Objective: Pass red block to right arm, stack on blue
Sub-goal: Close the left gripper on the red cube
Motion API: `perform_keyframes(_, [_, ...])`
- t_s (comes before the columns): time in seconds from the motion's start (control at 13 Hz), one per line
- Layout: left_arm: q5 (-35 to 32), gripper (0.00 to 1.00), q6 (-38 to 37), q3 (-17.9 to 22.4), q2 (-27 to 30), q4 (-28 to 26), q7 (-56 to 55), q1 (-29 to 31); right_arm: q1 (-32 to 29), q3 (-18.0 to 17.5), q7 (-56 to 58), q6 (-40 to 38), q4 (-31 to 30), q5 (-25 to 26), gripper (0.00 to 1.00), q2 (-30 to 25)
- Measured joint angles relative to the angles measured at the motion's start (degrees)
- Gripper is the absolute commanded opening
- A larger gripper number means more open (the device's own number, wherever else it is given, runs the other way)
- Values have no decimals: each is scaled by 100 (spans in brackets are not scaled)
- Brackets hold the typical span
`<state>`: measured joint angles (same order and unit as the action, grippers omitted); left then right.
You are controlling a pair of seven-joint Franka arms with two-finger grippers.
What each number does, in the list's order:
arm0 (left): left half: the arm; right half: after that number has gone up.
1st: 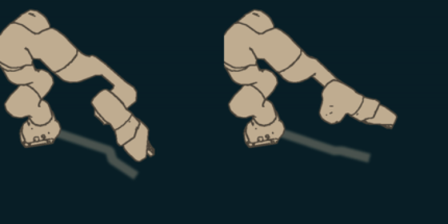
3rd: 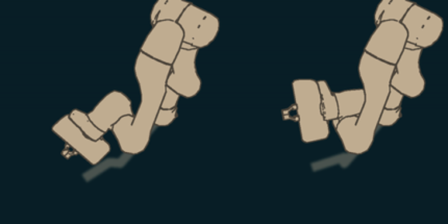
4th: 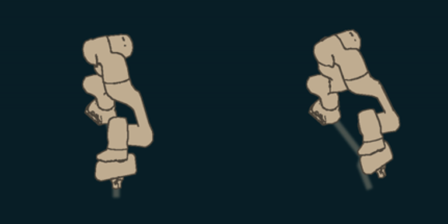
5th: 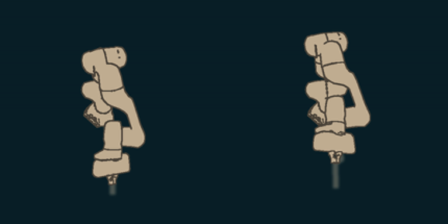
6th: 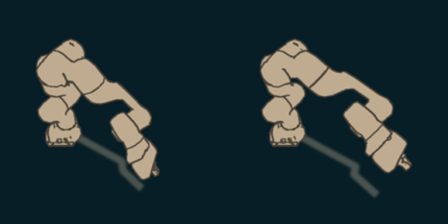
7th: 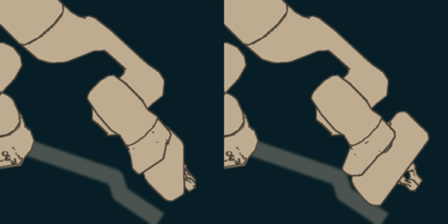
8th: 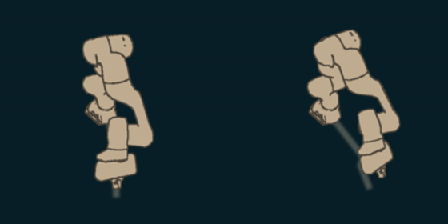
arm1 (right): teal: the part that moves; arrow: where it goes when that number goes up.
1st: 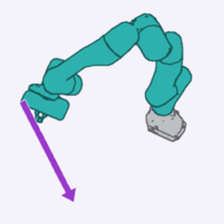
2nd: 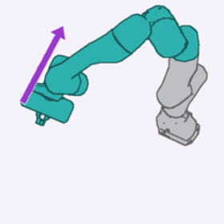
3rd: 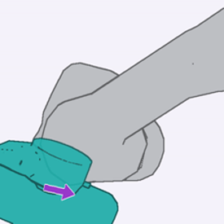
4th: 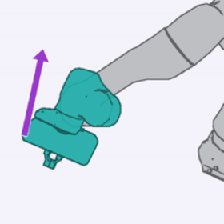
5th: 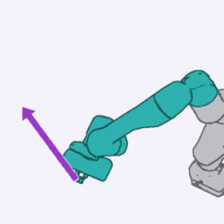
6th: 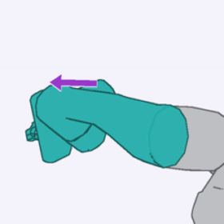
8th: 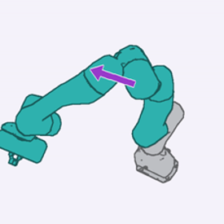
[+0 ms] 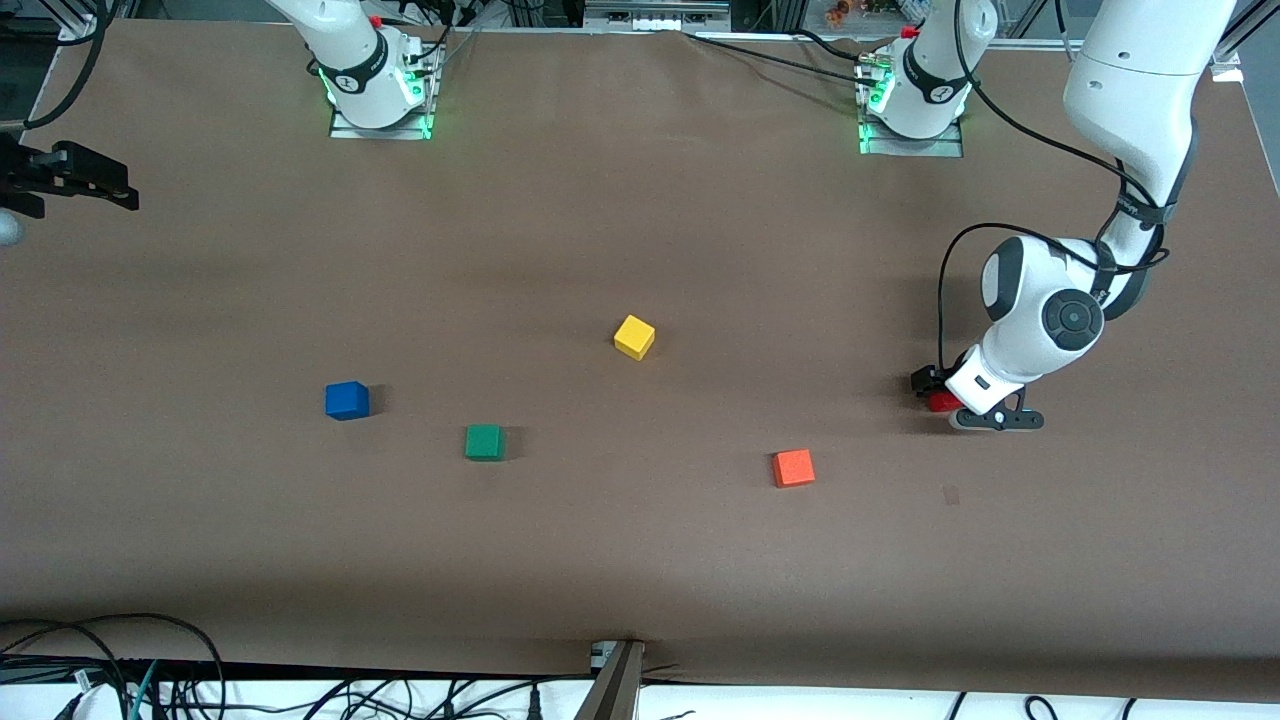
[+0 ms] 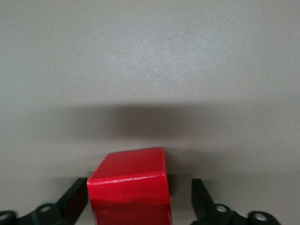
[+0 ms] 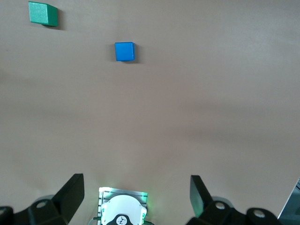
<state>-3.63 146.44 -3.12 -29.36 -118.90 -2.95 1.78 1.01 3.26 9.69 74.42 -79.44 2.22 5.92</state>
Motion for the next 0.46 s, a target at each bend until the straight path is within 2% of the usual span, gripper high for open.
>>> perform_keyframes(0.08, [0, 10, 0, 0, 0, 3, 0, 0, 1, 0, 0, 0, 0, 0, 100, 8])
perform_keyframes(0.15, [0, 2, 0, 0, -1, 5, 0, 0, 4, -2, 0, 0, 0, 0, 100, 25])
perform_keyframes(0.38, [-2, 2, -65, 0, 2, 127, 0, 0, 15, -28, 0, 4, -2, -10, 100, 129])
perform_keyframes(0.46, [-2, 3, -288, 0, 9, 269, 0, 1, 23, -34, 0, 6, -2, -19, 100, 182])
